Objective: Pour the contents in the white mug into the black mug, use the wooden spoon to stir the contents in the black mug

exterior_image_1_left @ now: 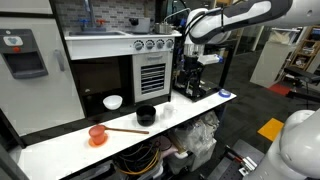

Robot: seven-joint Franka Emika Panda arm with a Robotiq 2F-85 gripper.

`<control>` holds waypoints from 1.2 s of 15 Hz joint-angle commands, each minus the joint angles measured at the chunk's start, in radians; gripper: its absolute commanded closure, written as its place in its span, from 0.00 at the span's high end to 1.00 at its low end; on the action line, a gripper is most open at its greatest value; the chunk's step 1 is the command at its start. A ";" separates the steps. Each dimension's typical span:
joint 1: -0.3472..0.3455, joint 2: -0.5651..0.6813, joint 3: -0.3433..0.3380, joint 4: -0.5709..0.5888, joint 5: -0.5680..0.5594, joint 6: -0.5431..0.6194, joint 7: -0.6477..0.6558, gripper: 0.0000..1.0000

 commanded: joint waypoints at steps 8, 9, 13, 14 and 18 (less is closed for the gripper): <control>-0.035 0.217 -0.077 -0.148 -0.190 0.401 -0.527 1.00; -0.041 0.237 -0.081 -0.151 -0.210 0.429 -0.557 1.00; -0.053 0.257 -0.072 -0.144 -0.215 0.442 -0.536 1.00; -0.056 0.265 -0.072 -0.144 -0.219 0.449 -0.538 1.00; -0.057 0.268 -0.072 -0.144 -0.221 0.451 -0.539 1.00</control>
